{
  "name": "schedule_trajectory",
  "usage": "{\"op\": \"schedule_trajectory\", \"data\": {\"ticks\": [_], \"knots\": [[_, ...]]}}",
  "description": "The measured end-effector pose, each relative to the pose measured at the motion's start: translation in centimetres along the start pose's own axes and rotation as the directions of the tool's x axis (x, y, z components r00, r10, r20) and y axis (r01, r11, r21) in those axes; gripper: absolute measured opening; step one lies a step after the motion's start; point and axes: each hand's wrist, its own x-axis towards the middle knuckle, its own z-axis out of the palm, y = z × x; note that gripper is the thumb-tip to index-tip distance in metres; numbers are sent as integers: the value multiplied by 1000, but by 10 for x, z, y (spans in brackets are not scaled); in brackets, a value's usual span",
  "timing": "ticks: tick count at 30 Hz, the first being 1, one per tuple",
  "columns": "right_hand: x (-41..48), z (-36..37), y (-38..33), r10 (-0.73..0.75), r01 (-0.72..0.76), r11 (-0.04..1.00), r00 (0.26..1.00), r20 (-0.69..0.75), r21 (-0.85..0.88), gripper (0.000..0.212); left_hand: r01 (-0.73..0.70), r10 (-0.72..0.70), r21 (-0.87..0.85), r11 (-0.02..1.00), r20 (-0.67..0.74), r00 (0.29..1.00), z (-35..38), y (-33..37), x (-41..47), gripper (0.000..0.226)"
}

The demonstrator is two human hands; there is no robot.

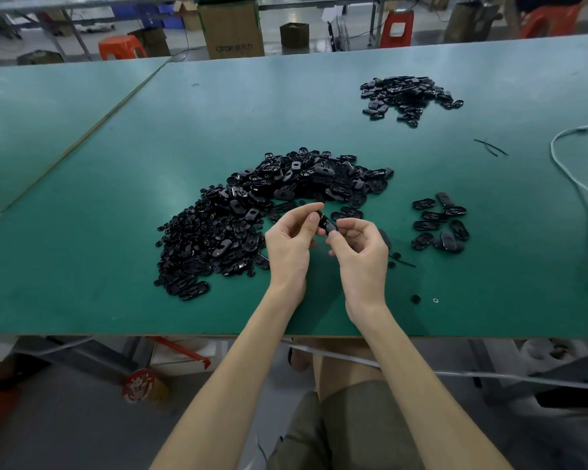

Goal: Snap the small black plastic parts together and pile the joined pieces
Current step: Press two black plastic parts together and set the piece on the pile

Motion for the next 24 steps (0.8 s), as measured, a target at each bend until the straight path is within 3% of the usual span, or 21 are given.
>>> {"op": "schedule_trajectory", "data": {"ticks": [15,20,24], "knots": [[0,0,-1,-11,12,999,1000,-21,40,14,36,-37,-23,999,-53,998,1,0,0,10],[0,-1,-2,-19,22,998,999,-43,64,13,1,-1,38,999,-7,1000,1,1,-2,9],[-1,-1,-3,-38,41,997,998,-42,60,16,-13,3,96,995,110,994,2,3,-3,11]]}}
